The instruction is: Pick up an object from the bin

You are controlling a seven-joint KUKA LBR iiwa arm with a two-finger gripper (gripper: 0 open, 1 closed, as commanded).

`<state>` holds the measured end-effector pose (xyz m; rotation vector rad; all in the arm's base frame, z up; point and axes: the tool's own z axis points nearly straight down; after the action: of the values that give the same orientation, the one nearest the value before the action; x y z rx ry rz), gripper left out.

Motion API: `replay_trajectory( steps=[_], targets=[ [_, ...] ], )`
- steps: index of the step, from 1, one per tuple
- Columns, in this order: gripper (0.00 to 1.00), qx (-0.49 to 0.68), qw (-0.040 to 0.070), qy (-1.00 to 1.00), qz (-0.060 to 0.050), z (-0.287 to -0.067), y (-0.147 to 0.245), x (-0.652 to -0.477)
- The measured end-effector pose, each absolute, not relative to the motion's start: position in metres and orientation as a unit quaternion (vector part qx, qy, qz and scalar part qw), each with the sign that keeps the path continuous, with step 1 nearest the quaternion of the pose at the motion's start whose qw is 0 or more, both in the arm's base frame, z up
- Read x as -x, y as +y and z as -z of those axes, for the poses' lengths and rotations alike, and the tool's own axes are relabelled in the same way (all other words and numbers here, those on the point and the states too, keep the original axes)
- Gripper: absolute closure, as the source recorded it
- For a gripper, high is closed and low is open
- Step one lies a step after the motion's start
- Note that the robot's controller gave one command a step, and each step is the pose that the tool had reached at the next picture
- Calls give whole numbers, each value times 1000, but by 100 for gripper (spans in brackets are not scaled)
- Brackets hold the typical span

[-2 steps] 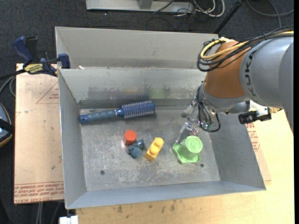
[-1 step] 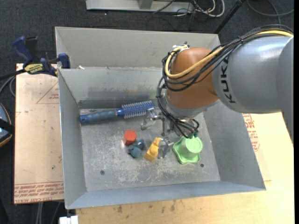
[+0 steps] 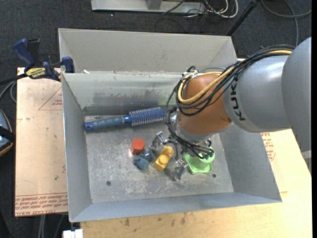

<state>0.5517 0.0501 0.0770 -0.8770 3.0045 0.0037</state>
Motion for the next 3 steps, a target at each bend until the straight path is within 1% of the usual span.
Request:
replay_trajectory(
  steps=[1, 2, 3],
  targets=[
    [0, 249, 10, 969, 0, -78, 50, -547],
    [100, 248, 10, 969, 0, -80, 50, -547],
    [100, 248, 4, 969, 0, -117, 51, -549]
  ],
)
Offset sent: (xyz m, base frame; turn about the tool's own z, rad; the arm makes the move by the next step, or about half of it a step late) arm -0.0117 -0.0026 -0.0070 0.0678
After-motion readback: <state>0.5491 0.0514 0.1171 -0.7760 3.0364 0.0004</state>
